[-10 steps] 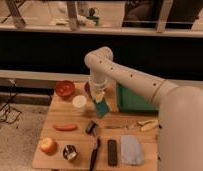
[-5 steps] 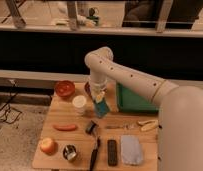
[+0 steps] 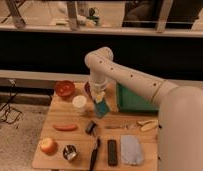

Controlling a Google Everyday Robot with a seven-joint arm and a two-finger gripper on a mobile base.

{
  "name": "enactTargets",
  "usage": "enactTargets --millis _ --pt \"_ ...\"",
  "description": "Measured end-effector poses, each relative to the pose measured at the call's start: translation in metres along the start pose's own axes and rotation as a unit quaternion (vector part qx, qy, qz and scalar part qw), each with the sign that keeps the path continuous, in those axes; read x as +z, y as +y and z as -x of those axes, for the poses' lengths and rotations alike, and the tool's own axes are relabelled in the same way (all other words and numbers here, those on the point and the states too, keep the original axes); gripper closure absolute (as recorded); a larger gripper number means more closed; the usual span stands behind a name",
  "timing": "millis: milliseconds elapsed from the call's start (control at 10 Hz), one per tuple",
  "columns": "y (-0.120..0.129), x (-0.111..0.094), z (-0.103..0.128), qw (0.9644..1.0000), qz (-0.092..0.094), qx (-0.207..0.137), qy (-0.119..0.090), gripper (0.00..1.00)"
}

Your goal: Place sponge in plastic cup

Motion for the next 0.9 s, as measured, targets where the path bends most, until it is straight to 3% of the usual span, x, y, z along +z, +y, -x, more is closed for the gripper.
enactTargets --millis 300,400,900 --pt "0.0 0.0 0.0 1.0 0.0 0.0 0.0 0.27" --pt "0.0 -0.0001 0.0 1.0 0.0 0.0 0.0 0.23" --pt "0.0 -0.0001 0.0 1.0 0.0 0.0 0.0 0.22"
